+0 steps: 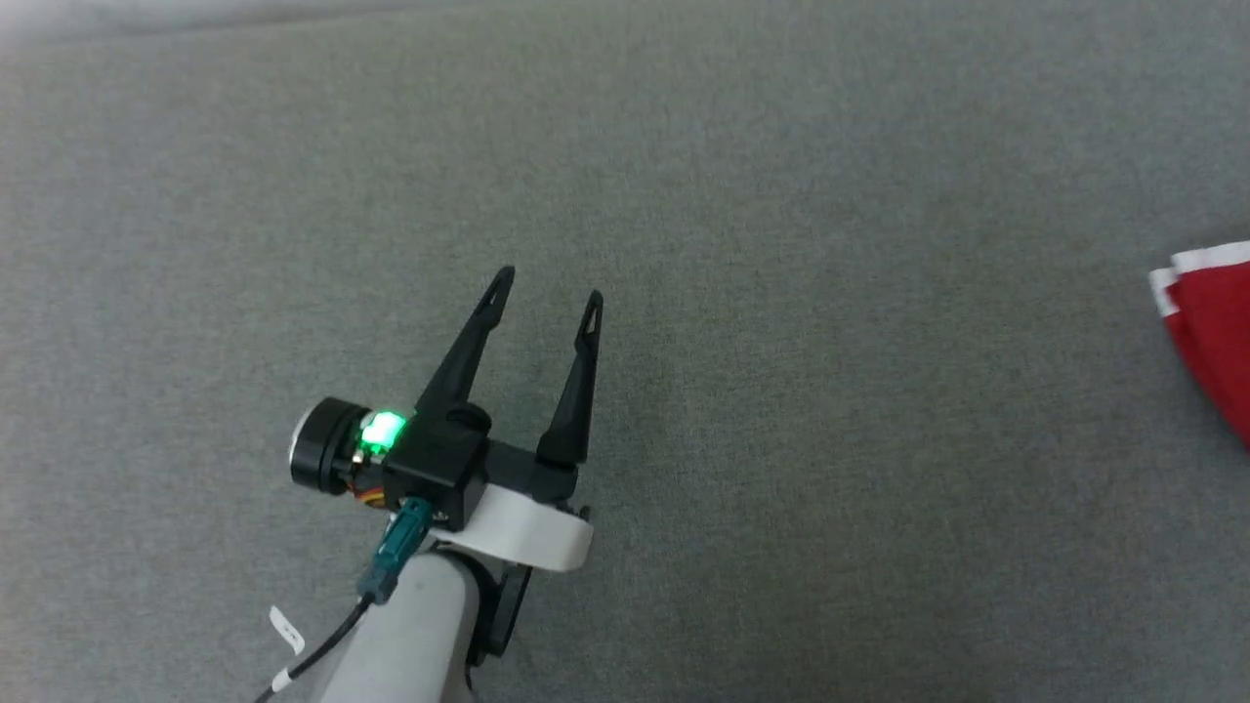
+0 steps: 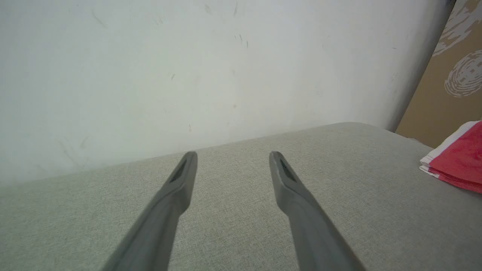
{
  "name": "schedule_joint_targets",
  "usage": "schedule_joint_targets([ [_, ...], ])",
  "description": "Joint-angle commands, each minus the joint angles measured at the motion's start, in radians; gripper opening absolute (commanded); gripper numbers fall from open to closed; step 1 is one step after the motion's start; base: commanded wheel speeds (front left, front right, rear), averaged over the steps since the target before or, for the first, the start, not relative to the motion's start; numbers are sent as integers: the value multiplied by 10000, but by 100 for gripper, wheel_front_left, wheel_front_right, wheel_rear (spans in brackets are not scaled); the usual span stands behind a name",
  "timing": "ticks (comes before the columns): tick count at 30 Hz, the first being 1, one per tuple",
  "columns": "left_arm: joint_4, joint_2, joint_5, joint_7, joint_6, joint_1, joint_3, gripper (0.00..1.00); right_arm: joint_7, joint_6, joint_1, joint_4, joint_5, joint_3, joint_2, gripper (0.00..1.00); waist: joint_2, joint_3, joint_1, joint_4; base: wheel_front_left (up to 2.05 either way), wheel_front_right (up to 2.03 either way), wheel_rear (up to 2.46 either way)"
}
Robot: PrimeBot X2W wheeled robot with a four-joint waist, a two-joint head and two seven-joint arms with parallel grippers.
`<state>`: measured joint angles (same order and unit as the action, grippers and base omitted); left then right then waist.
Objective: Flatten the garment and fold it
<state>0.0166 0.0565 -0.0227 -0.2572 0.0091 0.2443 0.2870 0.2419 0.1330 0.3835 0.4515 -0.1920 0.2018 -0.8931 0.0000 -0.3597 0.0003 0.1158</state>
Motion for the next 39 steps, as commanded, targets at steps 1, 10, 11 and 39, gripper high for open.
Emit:
schedule_joint_targets([
  [1, -58, 28, 130, -46, -62, 187, 17, 100, -157, -23, 141, 169, 108, -125, -35, 0, 0, -1158, -3, 169, 0, 0, 0],
  [10, -345, 105, 282, -46, -1, 690, 126, 100, -1834, -23, 745, 2804, 1106, -1927, -217, 0, 0, -2086, -3, -335, 0, 0, 0],
  [11, -377, 123, 290, -46, 11, 712, 128, 100, -1962, -23, 866, 3014, 1287, -2166, -182, 0, 0, -2153, -3, -362, 0, 0, 0],
  [39, -6, 234, -716, -46, 622, -1025, -1120, 100, -4188, -23, 3039, 2119, 2155, -2478, 2216, 100, 0, 2093, -3, -191, 0, 0, 0],
])
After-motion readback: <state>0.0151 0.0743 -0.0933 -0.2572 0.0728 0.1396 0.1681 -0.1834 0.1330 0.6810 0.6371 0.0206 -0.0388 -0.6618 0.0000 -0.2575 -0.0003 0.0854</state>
